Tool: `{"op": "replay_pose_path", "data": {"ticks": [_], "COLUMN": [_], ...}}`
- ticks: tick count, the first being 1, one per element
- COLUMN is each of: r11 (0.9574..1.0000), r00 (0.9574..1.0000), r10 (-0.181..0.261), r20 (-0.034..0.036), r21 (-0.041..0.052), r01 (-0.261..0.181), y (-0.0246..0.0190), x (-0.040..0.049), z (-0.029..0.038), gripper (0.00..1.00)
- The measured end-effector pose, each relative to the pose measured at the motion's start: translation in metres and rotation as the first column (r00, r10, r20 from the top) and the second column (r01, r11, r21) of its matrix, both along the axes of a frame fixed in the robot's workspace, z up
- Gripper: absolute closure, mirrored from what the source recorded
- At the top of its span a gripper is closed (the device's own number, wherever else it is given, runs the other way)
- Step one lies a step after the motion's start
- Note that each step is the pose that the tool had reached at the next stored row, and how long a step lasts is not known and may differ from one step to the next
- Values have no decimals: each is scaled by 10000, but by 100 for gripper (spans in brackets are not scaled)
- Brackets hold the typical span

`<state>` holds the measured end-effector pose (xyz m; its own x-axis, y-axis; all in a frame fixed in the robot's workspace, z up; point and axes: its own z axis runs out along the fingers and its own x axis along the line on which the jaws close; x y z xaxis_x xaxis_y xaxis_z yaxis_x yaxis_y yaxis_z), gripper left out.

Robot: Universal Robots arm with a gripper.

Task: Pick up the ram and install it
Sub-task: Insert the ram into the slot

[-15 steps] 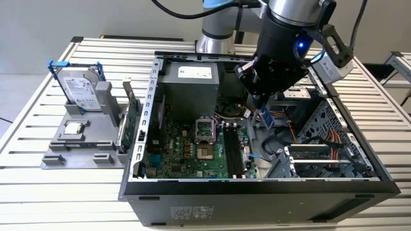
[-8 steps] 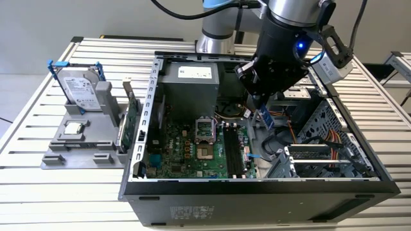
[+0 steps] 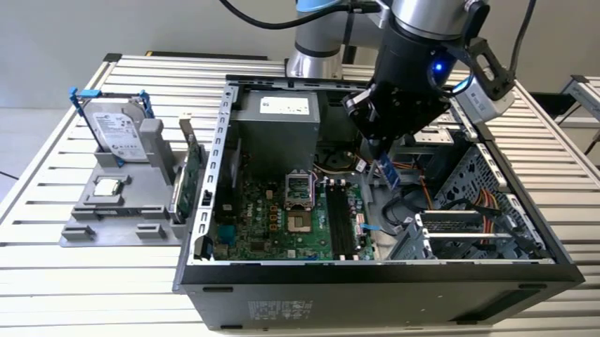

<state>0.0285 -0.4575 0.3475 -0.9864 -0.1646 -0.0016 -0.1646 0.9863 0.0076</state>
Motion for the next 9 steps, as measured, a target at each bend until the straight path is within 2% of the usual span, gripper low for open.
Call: {"op": "replay_pose_path", "data": {"ticks": [9], "r11": [9990], "r00": [9990], "r10": [-442], "r20": [0], "r21": [-2], "r01": [442], "y": [-2], "x": [0], "z": [-14], "gripper": [100]}}
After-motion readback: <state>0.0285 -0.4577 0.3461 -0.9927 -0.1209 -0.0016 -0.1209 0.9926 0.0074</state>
